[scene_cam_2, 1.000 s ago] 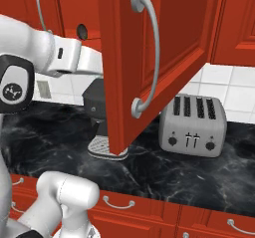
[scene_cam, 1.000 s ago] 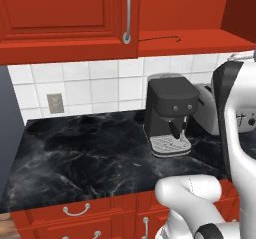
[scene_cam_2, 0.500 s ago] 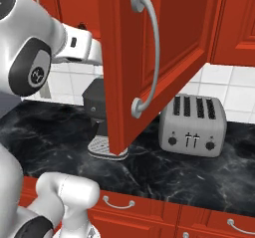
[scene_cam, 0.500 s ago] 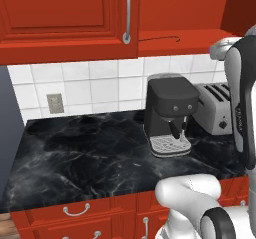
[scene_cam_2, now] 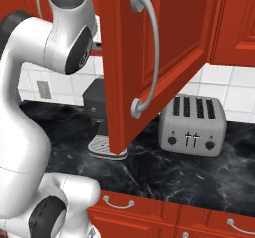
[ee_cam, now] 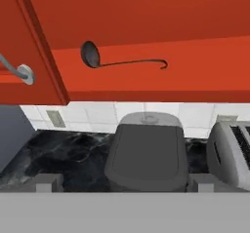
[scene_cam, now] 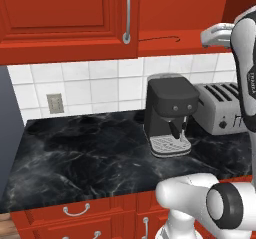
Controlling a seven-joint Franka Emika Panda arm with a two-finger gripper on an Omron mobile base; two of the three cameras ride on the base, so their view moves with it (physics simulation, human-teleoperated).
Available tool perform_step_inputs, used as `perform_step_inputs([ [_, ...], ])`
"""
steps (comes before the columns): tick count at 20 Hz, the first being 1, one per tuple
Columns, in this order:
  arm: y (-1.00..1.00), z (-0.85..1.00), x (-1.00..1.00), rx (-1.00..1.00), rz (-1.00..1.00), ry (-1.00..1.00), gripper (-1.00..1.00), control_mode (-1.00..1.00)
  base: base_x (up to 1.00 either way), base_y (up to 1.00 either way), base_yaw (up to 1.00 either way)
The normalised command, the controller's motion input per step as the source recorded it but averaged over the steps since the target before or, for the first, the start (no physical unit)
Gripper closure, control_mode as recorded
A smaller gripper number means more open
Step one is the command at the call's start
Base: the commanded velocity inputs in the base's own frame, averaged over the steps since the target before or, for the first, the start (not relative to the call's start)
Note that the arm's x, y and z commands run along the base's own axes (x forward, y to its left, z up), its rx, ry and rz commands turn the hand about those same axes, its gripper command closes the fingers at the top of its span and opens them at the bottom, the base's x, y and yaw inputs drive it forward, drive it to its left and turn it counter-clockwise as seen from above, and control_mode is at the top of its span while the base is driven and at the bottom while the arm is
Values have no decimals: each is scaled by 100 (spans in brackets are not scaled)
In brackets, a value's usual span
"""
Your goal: Open the cabinet and move the ladle to the pot. Then close the cabinet.
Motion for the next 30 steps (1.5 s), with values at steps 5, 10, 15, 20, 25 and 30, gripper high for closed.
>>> perform_step_inputs([
  [5, 5, 0, 58, 7, 23, -1, -100, -100, 0, 0, 0],
  [10, 15, 0, 46, 5, 22, -2, -100, -100, 0, 0, 0],
  [15, 28, 0, 30, 2, 19, -2, -100, -100, 0, 0, 0],
  [20, 32, 0, 38, 0, 15, -5, -100, -100, 0, 0, 0],
  [25, 17, 0, 46, 0, 7, -6, -100, -100, 0, 0, 0],
  [30, 6, 0, 40, 0, 3, -6, -100, -100, 0, 0, 0],
])
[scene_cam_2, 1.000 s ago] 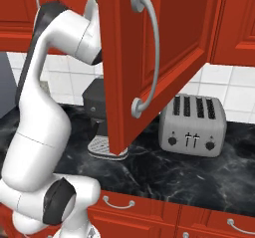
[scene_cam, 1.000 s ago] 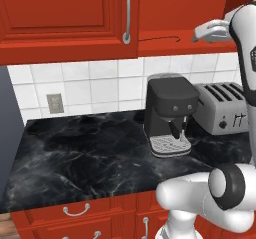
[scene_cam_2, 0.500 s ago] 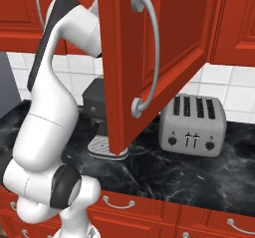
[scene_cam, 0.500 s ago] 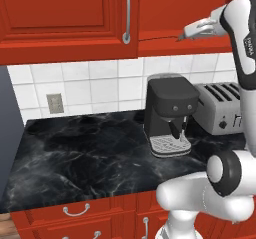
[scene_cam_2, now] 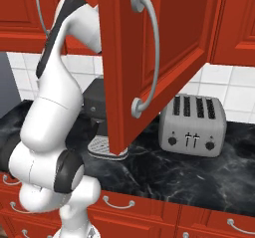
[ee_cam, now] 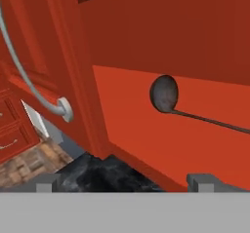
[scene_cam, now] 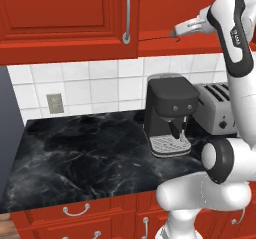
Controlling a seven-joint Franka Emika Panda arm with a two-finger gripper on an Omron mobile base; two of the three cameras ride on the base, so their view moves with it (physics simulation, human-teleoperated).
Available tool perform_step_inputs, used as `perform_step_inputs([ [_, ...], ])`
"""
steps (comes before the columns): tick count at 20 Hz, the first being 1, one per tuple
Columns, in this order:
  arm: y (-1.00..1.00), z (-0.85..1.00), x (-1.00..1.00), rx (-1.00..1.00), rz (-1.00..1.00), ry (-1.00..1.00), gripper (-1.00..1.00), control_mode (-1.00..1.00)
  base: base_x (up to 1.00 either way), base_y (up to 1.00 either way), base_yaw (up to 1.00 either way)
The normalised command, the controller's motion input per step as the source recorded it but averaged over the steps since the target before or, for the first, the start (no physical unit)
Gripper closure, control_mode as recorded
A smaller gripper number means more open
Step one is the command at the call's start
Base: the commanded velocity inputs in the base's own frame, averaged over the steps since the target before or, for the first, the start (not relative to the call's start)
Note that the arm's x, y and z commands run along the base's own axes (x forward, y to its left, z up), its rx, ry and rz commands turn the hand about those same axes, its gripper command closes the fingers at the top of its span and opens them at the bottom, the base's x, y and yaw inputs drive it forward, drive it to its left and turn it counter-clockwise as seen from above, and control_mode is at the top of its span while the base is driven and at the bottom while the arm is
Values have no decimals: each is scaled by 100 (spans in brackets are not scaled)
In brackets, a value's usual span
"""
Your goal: Open the cabinet and move the ladle to the pot. Then close the cabinet.
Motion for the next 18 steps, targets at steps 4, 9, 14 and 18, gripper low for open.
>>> perform_step_inputs([
  [4, 6, 0, 37, 0, 0, 0, -100, -100, 0, 0, 0],
  [9, 12, 0, 30, 0, 0, 0, -100, -100, 0, 0, 0],
  [14, 9, 0, 24, 0, 0, 0, -100, -100, 0, 0, 0],
  [18, 12, 0, 27, 0, 0, 0, -100, -100, 0, 0, 0],
])
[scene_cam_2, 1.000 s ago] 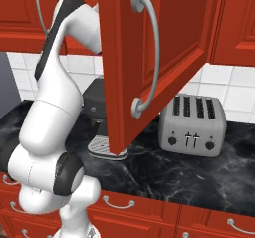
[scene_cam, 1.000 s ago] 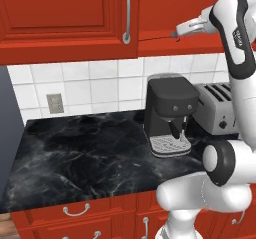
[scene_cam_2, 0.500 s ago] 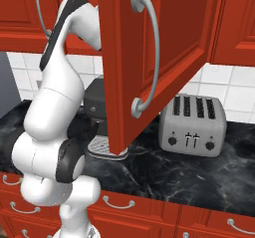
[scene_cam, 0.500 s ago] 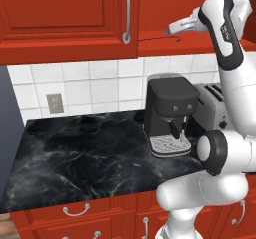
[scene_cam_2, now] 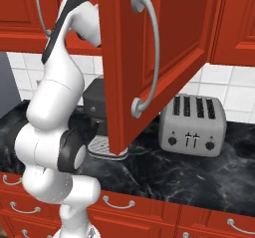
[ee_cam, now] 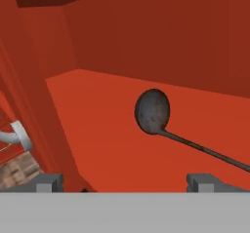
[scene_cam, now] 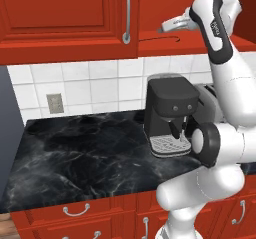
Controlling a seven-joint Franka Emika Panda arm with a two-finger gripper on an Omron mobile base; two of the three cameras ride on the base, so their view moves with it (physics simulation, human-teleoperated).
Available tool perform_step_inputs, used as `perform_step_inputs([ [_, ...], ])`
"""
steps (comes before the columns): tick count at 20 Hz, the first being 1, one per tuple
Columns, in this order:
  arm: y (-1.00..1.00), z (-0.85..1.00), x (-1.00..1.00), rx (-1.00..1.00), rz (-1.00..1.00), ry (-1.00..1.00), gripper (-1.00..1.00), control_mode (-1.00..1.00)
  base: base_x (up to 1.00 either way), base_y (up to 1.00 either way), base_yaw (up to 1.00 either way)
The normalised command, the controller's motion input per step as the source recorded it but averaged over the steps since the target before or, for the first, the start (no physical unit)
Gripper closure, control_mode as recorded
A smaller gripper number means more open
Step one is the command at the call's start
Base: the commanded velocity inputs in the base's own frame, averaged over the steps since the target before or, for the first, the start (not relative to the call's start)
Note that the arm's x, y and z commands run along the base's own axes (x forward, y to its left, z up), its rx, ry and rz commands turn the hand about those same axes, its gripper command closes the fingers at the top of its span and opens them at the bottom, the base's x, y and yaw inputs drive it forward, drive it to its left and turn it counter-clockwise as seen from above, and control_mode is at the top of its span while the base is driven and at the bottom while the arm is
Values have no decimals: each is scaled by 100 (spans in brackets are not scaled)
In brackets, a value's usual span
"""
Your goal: Open the cabinet and move the ladle to the pot. Then close the cabinet.
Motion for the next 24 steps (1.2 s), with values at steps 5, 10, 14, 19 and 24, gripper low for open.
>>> perform_step_inputs([
  [5, 16, 0, 23, 0, 0, 0, -100, -100, 0, 0, 0],
  [10, 15, 0, 31, 3, 0, 0, -100, -100, 0, 0, 0],
  [14, 14, 0, 32, 7, 0, 1, -100, -100, 0, 0, 0],
  [19, 13, 0, 24, 8, 0, 2, -100, -100, 0, 0, 0],
  [24, 8, 0, 24, 5, 0, 3, -100, -100, 0, 0, 0],
])
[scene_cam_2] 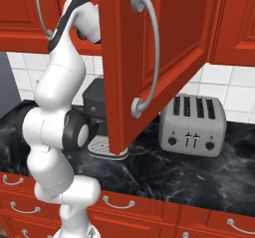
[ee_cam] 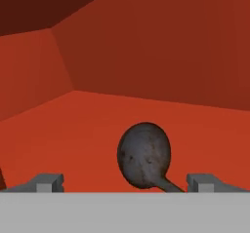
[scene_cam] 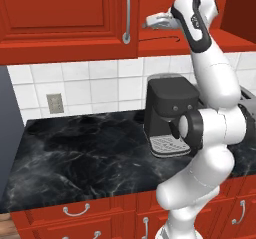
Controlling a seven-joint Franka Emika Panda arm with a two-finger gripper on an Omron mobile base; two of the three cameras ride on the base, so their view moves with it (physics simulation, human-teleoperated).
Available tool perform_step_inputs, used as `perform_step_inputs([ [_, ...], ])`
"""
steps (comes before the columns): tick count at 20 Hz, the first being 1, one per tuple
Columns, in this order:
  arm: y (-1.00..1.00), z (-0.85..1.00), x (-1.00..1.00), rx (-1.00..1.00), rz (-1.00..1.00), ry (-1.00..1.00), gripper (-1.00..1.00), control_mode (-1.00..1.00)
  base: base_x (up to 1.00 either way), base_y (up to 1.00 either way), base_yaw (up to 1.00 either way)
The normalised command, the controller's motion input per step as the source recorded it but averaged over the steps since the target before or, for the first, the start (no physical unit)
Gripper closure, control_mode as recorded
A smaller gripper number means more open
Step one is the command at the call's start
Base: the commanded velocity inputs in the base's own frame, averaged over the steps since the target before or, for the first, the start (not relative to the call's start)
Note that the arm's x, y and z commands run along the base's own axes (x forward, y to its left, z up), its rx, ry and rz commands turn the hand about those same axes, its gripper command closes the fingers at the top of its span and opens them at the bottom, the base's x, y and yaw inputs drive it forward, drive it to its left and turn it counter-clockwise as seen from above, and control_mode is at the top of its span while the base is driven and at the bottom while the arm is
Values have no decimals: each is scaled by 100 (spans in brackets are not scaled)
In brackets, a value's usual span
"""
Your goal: Open the cabinet and move the ladle to the pot. Then close the cabinet.
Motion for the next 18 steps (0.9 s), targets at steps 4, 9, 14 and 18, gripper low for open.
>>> perform_step_inputs([
  [4, 5, 0, 31, 4, 0, 5, -100, -100, 0, 0, 0],
  [9, 1, 0, 22, 4, 0, 5, -100, -100, 0, 0, 0],
  [14, 6, 0, 1, 3, 0, 5, -100, -100, 0, 0, 0],
  [18, 8, 0, 0, 0, 0, 1, -100, -100, 0, 0, 0],
])
